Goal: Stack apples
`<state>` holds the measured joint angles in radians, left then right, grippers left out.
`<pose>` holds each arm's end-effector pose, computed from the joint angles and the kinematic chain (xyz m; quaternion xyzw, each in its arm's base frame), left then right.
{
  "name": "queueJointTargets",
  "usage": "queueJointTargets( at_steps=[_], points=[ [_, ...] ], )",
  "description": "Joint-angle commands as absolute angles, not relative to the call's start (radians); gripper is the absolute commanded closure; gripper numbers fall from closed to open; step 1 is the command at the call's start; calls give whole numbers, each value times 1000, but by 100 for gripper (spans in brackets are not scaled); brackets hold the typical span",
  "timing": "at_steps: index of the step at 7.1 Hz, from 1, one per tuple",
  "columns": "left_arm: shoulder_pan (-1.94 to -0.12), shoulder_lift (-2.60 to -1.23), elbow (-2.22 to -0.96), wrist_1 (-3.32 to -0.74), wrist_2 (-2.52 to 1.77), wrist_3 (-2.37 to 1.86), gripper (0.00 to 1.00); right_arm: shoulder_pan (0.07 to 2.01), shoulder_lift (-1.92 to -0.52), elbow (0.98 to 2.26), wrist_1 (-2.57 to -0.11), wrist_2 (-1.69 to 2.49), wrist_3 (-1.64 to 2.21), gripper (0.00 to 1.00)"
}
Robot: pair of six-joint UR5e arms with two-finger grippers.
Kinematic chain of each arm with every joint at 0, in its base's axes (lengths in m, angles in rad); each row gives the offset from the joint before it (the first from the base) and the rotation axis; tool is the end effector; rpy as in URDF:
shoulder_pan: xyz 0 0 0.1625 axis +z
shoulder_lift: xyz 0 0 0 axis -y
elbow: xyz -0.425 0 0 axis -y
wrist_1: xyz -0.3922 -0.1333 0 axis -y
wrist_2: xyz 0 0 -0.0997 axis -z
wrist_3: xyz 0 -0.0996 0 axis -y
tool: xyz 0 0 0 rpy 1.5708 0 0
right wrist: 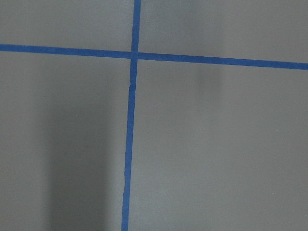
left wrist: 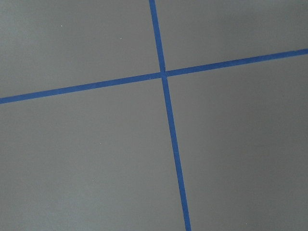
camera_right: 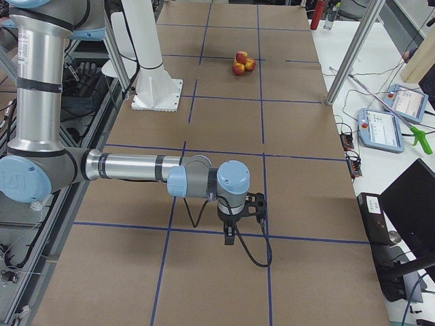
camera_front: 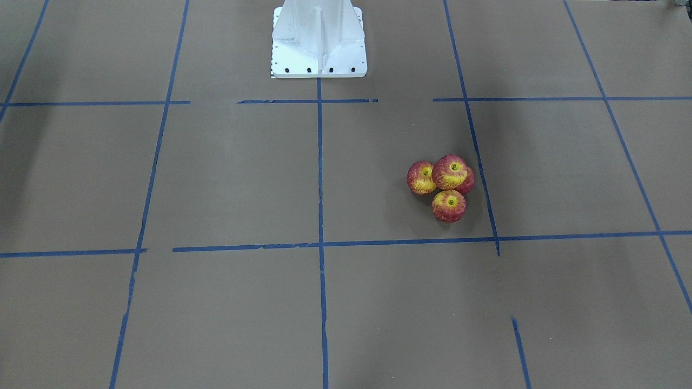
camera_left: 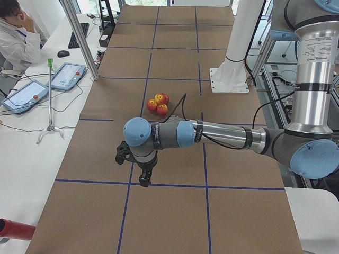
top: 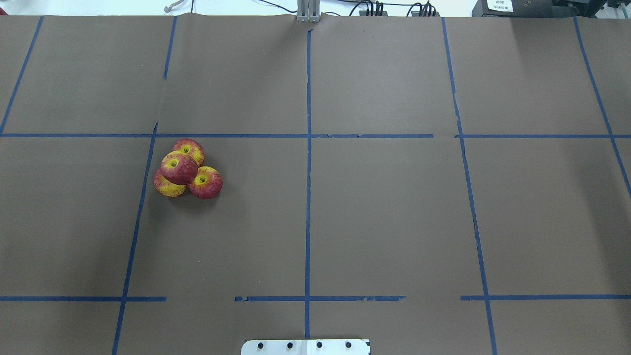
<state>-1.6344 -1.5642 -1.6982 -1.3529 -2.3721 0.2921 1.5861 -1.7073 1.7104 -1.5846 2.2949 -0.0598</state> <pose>-0.0921 -0.4742 0.6189 0.0249 0.3913 0.0860 0.9159 0.0739 -0.4322 0.6580 0.0083 -0.3541 -0.0189 0.9350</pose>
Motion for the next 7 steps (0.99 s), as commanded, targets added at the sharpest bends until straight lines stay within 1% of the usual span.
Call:
queueJointTargets(
  at_steps=[1, 4, 7],
  points=[
    [-1632, -1575, -1681, -1397, -2364, 291, 0, 1586, -1707, 1710, -1585, 2295, -60, 0],
    [-1618, -1574, -1666, -1405, -2370, 295, 0, 1586, -1707, 1710, -1585, 2295, -60, 0],
    [-1614, -1565, -1678, -1401, -2368, 293, 0, 1586, -1707, 1710, -1585, 2295, -60, 0]
  ],
)
